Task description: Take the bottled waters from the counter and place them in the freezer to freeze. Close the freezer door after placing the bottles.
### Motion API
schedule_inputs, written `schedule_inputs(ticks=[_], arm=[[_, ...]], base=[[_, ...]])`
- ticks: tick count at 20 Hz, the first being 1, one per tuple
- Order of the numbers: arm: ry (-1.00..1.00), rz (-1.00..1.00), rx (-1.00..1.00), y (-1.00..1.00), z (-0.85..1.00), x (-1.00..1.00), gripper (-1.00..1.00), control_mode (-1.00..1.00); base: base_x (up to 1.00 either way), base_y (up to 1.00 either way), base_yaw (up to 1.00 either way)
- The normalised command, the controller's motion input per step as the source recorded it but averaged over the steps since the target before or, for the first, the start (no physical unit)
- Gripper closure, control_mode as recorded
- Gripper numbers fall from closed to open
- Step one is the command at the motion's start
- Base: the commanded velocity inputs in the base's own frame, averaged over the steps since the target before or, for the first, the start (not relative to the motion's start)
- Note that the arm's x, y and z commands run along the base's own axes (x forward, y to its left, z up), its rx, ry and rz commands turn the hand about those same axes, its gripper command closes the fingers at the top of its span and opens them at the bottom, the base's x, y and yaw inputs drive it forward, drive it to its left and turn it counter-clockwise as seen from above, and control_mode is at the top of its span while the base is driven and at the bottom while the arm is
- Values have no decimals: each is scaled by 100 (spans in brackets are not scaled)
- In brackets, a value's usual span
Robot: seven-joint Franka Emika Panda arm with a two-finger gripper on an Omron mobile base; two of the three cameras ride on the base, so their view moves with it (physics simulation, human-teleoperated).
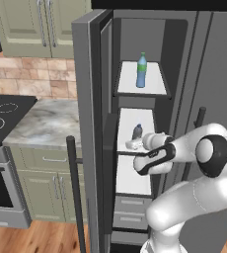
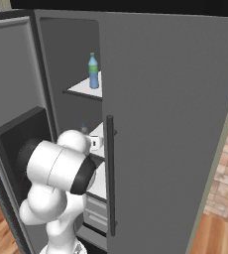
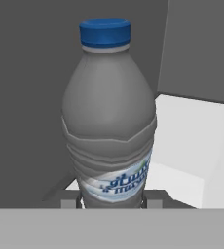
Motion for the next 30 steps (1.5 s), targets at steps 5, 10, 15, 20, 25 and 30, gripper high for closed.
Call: schedule_inputs(ticks=[5,10,15,20,25,30], arm=[[0,-3,0,0,-26,8,100,-100],[0,-3,0,0,-25,9,100,-100],[-1,-3,0,0,-9,6,100,-100],[0,-4,0,3,0,10,100,-100],[-4,-5,0,12,-4,9,100,-100],[-4,-5,0,11,-14,10,100,-100]], base=[[0,0,0],[0,0,0],[0,0,0],[0,0,0],[0,0,0],[0,0,0]])
